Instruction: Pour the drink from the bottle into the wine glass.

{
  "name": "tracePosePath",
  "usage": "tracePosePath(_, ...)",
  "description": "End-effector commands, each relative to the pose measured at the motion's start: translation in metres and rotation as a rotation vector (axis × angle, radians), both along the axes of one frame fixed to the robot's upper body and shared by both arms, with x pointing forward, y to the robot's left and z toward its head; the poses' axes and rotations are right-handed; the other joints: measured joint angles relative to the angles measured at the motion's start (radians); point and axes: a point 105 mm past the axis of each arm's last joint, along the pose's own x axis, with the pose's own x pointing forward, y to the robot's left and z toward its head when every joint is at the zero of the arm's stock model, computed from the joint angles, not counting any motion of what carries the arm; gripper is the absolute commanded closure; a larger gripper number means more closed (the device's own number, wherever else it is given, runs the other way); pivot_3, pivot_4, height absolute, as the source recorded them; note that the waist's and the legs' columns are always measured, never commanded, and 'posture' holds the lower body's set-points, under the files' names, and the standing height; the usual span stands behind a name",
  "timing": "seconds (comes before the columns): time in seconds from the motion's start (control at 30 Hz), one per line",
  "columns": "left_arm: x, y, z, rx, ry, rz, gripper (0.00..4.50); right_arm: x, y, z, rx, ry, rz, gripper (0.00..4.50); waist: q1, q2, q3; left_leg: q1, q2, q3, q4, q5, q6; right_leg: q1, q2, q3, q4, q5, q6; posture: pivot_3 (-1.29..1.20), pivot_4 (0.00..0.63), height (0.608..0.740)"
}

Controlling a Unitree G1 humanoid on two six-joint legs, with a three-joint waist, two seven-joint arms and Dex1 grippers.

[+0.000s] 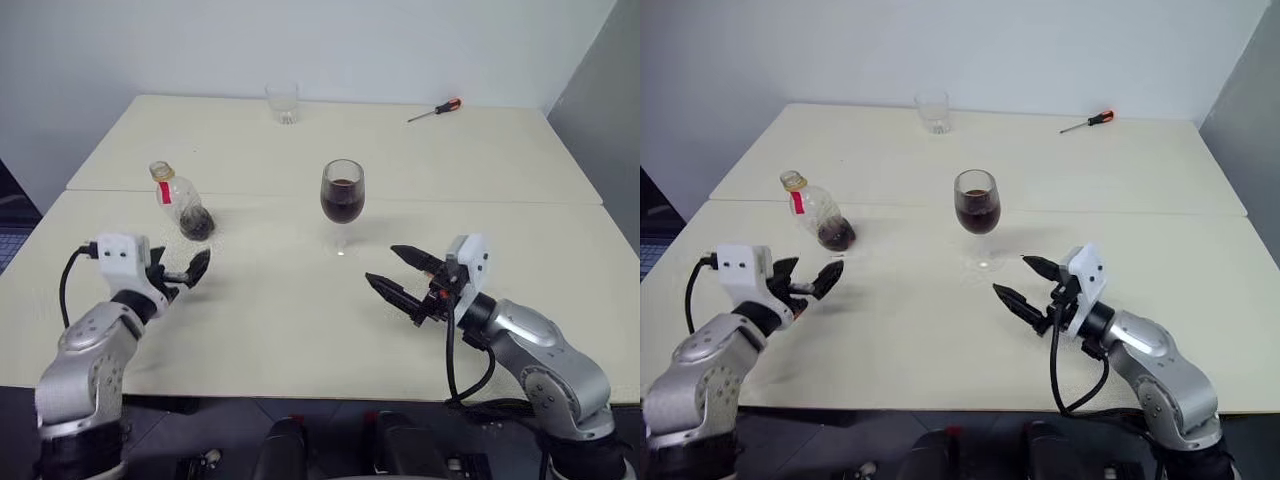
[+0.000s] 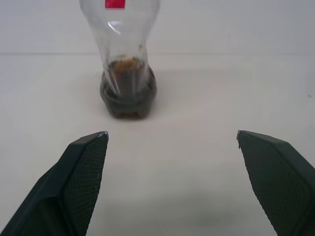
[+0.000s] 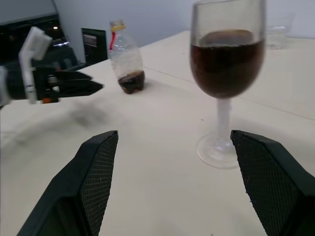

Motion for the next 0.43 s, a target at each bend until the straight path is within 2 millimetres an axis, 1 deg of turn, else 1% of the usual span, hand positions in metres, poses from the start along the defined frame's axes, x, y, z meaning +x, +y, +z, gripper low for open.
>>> tracePosePath(0.03, -0.018, -0.007, 0.016, 0.008, -0.065, 0.039, 0.05, 0.009, -0.027, 0.006, -0.003, -0.054, -0.237, 0.58, 0.001, 0.000, -0.001, 0.000, 0.000, 0.000, 0.000, 0.000, 0.000, 0.000, 0.000, 0.000, 0.000, 0.000, 0.000, 0.00, 0.150, 0.740)
tracePosePath(0.13, -0.023, -0.018, 0.010, -0.008, -0.055, 0.051, 0.05, 0.017, -0.044, 0.000, -0.031, -0.083, -0.397, 0.58, 0.002, 0.000, -0.001, 0.000, -0.001, 0.000, 0.000, 0.000, 0.000, 0.000, 0.000, 0.000, 0.000, 0.000, 0.000, 0.00, 0.150, 0.740)
tracePosePath(0.2, -0.020, -0.025, 0.007, -0.019, -0.054, 0.053, 0.05, 0.020, -0.051, -0.006, -0.065, -0.107, -0.473, 0.58, 0.003, -0.001, -0.002, 0.001, -0.003, 0.001, 0.000, 0.000, 0.000, 0.000, 0.001, 0.000, 0.000, 0.000, 0.000, 0.00, 0.150, 0.740)
tracePosePath(0.27, -0.015, -0.033, 0.004, -0.041, -0.058, 0.051, 0.05, 0.024, -0.061, -0.015, -0.055, -0.085, -0.567, 0.58, 0.003, -0.001, -0.003, 0.001, -0.003, 0.002, 0.000, 0.000, 0.000, 0.000, 0.001, 0.001, 0.000, 0.000, 0.000, 0.00, 0.150, 0.740)
tracePosePath(0.43, -0.010, -0.051, -0.004, -0.073, -0.044, 0.005, 0.05, 0.026, -0.072, -0.030, -0.007, -0.034, -0.711, 0.58, 0.001, -0.001, -0.004, 0.001, -0.003, 0.003, -0.001, 0.000, 0.000, 0.000, 0.002, 0.002, -0.001, 0.000, 0.000, 0.00, 0.150, 0.740)
